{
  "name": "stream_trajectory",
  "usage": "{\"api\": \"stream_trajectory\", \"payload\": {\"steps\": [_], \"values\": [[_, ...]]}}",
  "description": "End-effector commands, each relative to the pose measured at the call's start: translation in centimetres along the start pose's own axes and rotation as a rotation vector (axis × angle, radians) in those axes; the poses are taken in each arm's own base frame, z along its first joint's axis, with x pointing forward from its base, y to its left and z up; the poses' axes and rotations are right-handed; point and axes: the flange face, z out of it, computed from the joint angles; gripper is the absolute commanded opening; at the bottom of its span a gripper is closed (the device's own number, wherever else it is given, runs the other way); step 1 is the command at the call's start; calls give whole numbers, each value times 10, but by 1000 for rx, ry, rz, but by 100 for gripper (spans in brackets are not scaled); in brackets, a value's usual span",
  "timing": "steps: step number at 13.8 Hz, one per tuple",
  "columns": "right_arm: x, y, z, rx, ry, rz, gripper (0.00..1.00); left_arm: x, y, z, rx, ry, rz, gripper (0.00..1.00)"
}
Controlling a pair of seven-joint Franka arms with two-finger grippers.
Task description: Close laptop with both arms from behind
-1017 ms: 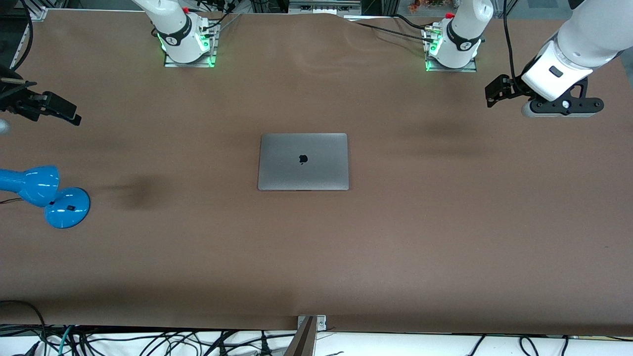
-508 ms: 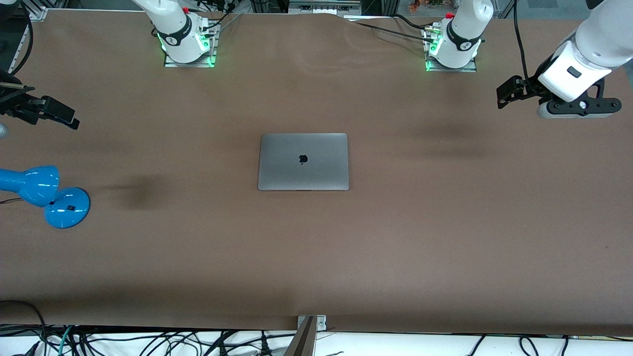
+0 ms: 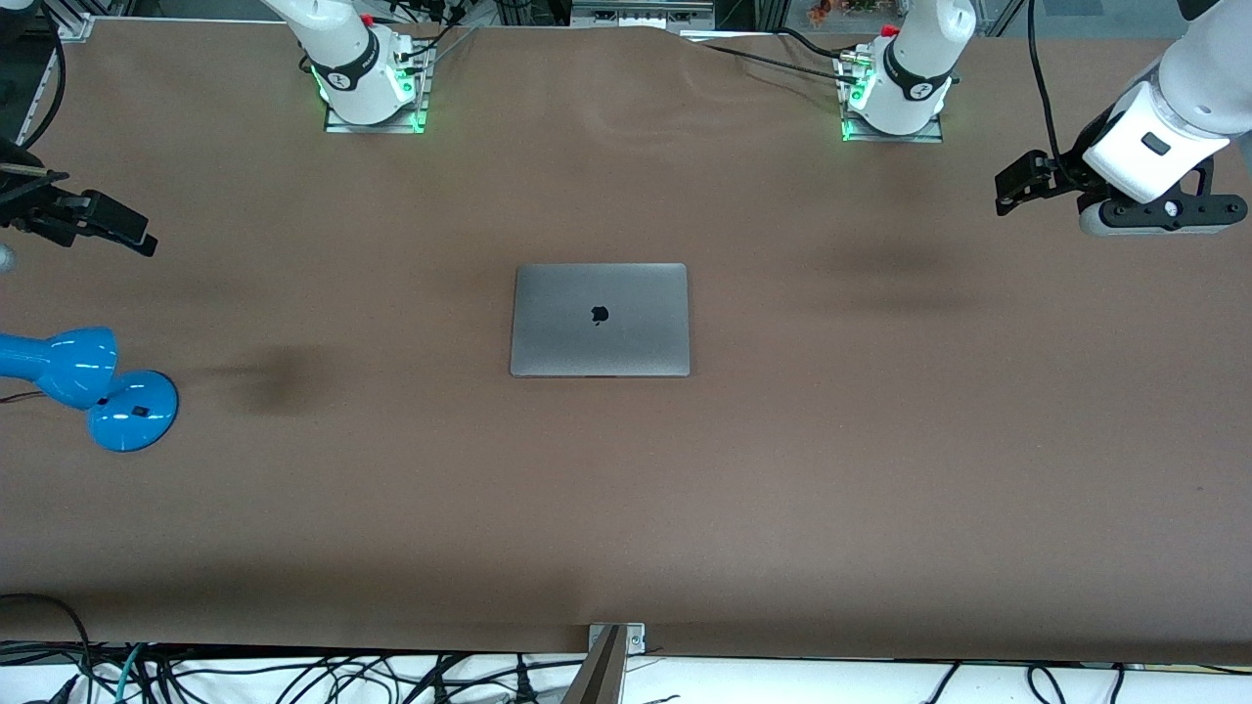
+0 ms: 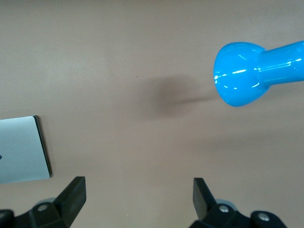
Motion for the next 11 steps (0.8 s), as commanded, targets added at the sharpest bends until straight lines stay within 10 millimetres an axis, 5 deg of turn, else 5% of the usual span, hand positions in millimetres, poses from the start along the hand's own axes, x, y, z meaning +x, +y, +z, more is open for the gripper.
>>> {"api": "stream_trajectory", "payload": {"steps": [1, 11], "values": [[-1, -1, -2, 0, 4, 7, 100, 1, -6, -5, -17, -12, 8, 100], [-1, -5, -3, 0, 7, -1, 100, -1, 11, -12, 4, 6, 49, 100]]}}
